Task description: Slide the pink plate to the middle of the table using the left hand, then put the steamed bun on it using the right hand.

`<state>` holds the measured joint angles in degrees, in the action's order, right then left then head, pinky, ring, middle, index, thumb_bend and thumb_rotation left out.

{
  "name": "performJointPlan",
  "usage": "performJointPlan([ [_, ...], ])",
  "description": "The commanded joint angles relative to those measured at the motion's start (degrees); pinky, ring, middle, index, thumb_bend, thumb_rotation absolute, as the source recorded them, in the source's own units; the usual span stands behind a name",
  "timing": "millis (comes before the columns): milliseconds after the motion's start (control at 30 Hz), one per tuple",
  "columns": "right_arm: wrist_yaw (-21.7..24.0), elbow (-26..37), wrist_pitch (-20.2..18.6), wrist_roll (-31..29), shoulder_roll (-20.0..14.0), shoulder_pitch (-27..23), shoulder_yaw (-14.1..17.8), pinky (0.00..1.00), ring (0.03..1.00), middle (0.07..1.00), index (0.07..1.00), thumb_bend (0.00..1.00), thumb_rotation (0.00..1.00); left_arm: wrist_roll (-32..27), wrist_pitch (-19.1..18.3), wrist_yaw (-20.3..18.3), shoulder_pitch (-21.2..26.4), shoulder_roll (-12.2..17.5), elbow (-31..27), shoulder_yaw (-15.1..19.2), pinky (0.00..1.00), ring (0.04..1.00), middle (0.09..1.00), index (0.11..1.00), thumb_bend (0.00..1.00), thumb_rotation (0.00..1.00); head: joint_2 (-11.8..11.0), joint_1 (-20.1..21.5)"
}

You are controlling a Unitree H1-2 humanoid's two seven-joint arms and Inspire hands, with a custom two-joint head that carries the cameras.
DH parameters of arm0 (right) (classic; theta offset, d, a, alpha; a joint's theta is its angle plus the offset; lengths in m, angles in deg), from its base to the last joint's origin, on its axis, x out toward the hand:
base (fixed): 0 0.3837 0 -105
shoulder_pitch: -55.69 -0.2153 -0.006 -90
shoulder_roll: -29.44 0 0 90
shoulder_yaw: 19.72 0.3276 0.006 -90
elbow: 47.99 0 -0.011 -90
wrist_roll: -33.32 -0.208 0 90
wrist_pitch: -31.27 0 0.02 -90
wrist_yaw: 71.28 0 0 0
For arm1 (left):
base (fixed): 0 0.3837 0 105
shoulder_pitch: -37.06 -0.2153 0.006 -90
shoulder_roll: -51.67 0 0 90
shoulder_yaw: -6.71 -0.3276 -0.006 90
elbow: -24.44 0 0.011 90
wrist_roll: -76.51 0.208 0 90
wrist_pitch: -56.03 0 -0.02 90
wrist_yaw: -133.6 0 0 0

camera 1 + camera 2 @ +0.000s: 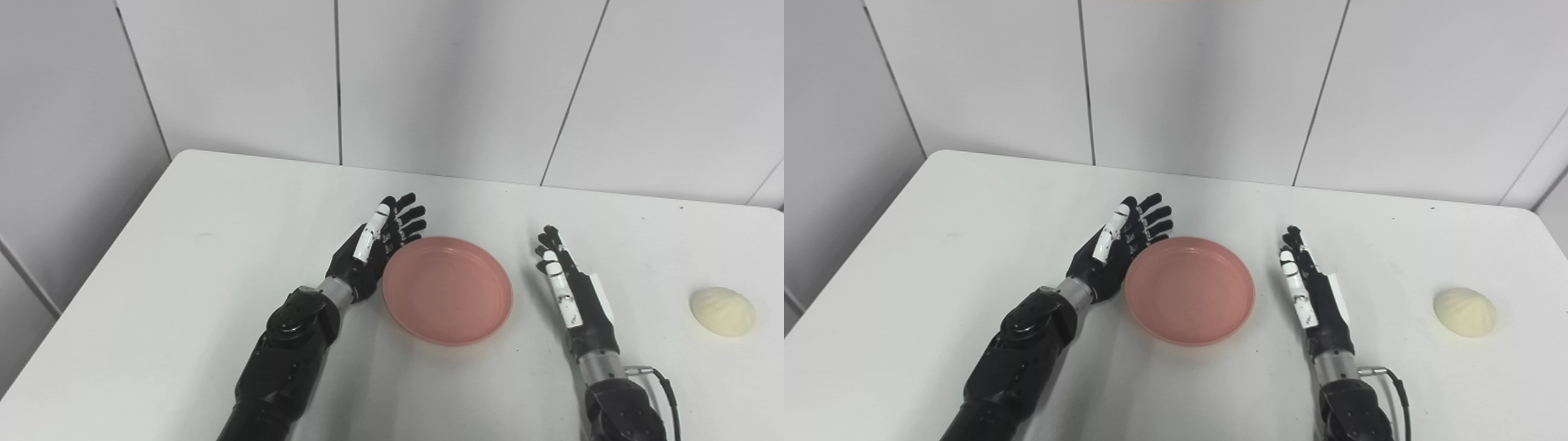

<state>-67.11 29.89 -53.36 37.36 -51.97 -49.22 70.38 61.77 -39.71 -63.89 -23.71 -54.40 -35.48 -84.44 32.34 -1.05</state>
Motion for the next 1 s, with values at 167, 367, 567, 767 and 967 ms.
performJointPlan([
  [167,-0.77,-2.13,1.93,0.0,1.88,2.32,-1.16,0.92,0.925,0.941,0.956,0.19,1.0,1.15,-3.61,0.25,-2.92,0.32,5.75,-0.22,0.94,0.921,0.928,0.923,0.46,1.0,0.19,1.05],
  [367,-1.01,-2.79,2.19,0.34,1.84,1.93,-1.28,0.92,0.927,0.943,0.956,0.21,1.0,0.98,-3.03,0.02,-2.88,0.54,6.78,0.09,0.94,0.924,0.932,0.926,0.47,1.0,0.27,2.34],
  [567,-1.76,-3.61,1.92,0.95,1.87,1.44,-1.14,0.91,0.921,0.936,0.949,0.21,1.0,1.11,-2.05,0.37,-2.91,0.73,6.98,0.63,0.95,0.927,0.933,0.935,0.47,1.0,0.09,3.57],
  [767,-2.14,-4.45,1.43,0.52,1.93,0.76,-0.44,0.91,0.914,0.926,0.939,0.23,1.0,1.61,-0.27,1.16,-2.69,1.02,8.09,1.16,0.95,0.924,0.933,0.938,0.46,1.0,-0.33,5.18],
  [967,-1.99,-2.69,1.12,0.51,1.5,0.39,-0.11,0.88,0.883,0.903,0.915,0.25,1.0,1.21,0.03,0.63,-2.49,1.52,8.82,1.94,0.95,0.92,0.928,0.929,0.46,1.0,-0.9,7.73],
])
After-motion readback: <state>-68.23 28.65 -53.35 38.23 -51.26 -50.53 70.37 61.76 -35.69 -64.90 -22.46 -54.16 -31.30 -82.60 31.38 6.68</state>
